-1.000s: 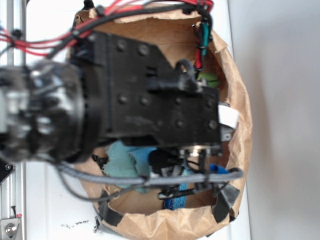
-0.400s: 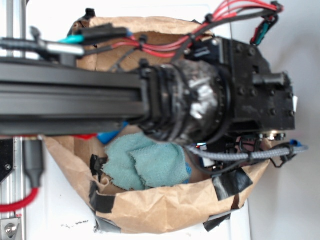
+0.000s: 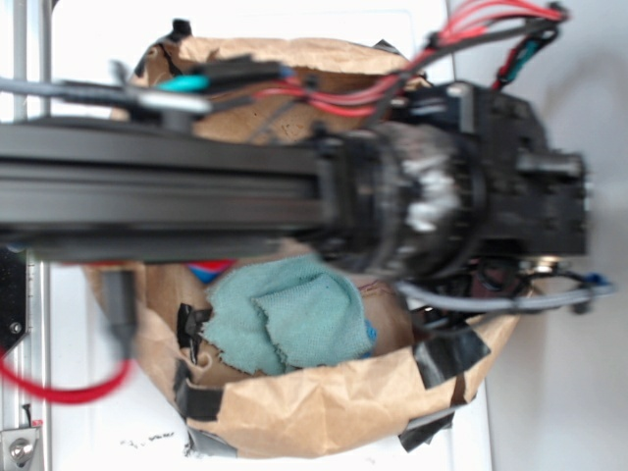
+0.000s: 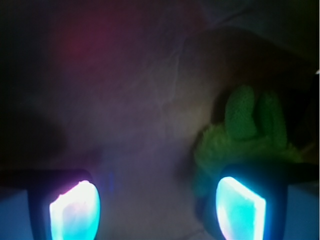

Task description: Grab the green animal.

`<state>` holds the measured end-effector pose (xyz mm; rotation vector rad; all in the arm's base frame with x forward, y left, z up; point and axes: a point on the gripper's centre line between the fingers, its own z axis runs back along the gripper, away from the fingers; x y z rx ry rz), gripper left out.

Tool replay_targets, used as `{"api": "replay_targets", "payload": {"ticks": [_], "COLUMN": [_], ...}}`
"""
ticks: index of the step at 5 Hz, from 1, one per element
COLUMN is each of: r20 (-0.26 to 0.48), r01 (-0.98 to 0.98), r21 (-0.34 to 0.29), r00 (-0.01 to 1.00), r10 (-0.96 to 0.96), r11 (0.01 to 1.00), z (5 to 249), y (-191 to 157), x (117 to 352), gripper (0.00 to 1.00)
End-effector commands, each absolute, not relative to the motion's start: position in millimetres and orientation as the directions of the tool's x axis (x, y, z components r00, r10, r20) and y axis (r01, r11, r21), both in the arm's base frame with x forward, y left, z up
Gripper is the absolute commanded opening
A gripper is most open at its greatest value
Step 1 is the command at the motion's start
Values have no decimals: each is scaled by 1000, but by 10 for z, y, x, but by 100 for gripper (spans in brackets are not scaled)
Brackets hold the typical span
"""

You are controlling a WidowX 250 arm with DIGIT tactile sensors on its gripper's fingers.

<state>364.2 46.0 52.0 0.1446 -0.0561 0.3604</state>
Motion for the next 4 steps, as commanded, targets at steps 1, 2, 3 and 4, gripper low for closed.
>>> {"api": "replay_targets", "payload": {"ticks": [1, 2, 3, 4], "r20": [204, 217, 217, 217], "r01": [-377, -358, -358, -358], "r21": [143, 144, 144, 144], "r00": [916, 921, 921, 921], "r10": [345, 323, 323, 323], "r11": [915, 923, 923, 923], "z": [724, 721, 721, 721], "y": [452, 426, 426, 426], "x": [3728, 3678, 3678, 3678], "gripper": [100, 100, 100, 100]}}
